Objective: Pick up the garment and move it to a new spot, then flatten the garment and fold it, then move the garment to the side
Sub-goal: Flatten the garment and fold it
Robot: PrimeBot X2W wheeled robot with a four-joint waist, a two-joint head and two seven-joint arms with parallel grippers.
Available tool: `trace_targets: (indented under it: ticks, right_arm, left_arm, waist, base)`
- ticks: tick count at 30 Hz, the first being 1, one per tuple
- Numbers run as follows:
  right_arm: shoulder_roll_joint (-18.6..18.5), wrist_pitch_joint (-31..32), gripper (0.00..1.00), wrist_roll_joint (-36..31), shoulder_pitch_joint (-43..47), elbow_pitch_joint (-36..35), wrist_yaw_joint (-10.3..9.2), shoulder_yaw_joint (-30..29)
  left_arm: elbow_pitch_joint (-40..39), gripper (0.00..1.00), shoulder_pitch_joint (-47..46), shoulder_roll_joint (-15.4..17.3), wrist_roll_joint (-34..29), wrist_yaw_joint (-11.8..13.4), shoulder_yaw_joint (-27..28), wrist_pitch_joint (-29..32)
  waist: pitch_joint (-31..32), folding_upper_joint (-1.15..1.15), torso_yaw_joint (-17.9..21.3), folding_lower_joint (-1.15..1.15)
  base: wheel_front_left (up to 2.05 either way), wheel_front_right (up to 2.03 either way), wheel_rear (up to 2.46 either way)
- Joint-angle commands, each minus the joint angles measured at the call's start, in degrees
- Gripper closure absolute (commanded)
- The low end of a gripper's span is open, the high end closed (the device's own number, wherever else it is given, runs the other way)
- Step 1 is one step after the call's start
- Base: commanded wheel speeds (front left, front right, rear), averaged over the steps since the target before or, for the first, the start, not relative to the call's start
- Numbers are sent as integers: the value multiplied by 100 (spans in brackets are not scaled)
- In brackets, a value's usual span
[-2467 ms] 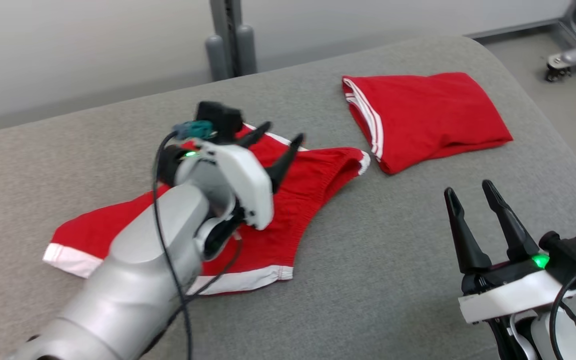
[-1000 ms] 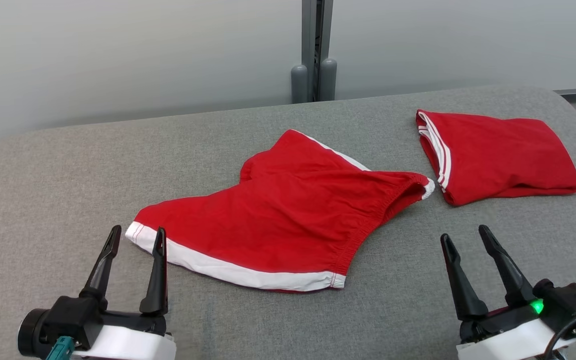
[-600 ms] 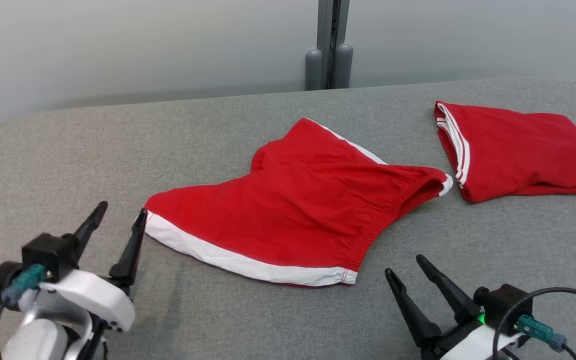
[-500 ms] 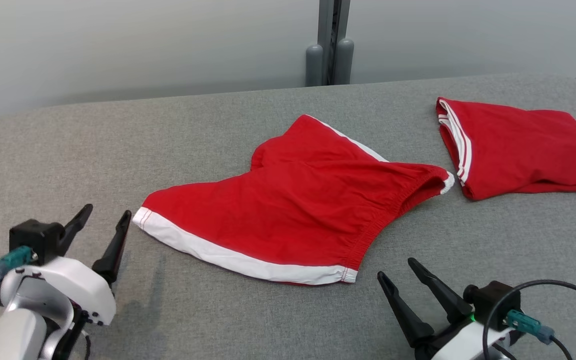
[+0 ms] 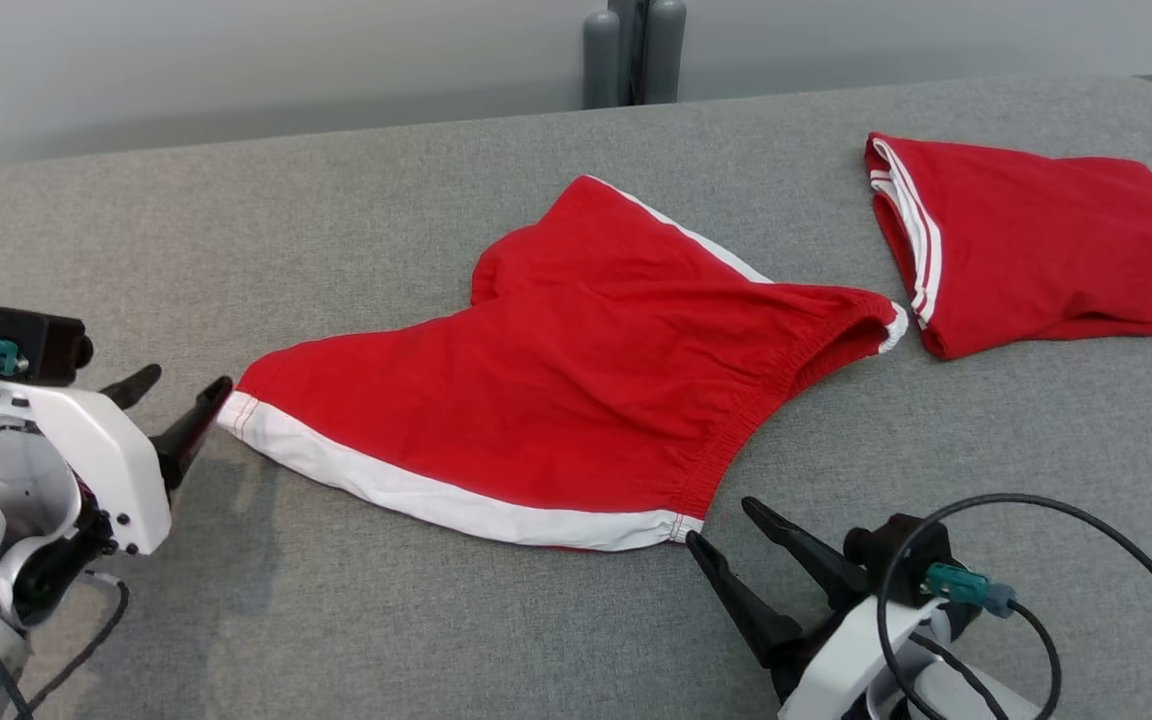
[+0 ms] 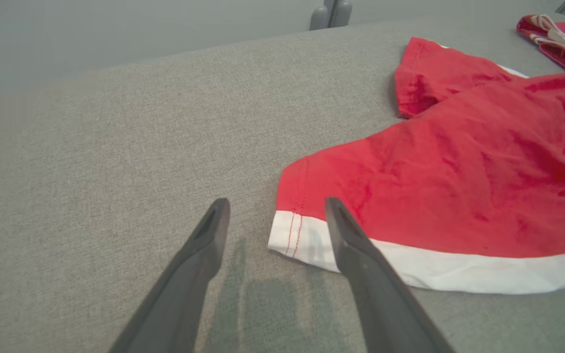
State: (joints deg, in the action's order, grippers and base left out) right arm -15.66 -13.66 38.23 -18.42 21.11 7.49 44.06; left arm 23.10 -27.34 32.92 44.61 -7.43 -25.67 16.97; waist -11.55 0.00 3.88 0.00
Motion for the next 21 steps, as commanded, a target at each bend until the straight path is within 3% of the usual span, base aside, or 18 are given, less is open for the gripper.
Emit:
trace_targets:
  ticks: [1, 7, 15, 21]
  right_arm:
    - [-11, -27, 0, 63, -148, 60, 2, 98]
    - [57, -44, 0, 483, -681, 268, 2, 708]
    - [-7, -118, 0, 1061, -1373, 367, 2, 1540]
    - [25, -141, 0, 1312, -1590, 374, 2, 1921]
  left_arm:
    - [38, 0, -193, 119, 153, -5, -101, 86]
    - [204, 0, -780, 497, 863, -7, -767, 469]
    - [522, 0, -1464, 749, 1749, -8, -1767, 1218]
    - [815, 0, -1745, 850, 2122, -8, -2181, 1683]
  waist:
    - [-123, 0, 45, 0]
    - [-427, 0, 136, 0]
    - [-763, 0, 256, 0]
    - [-848, 0, 325, 0]
  base:
    - [0, 0, 0]
    - [0, 0, 0]
    - [0, 0, 0]
    - [0, 0, 0]
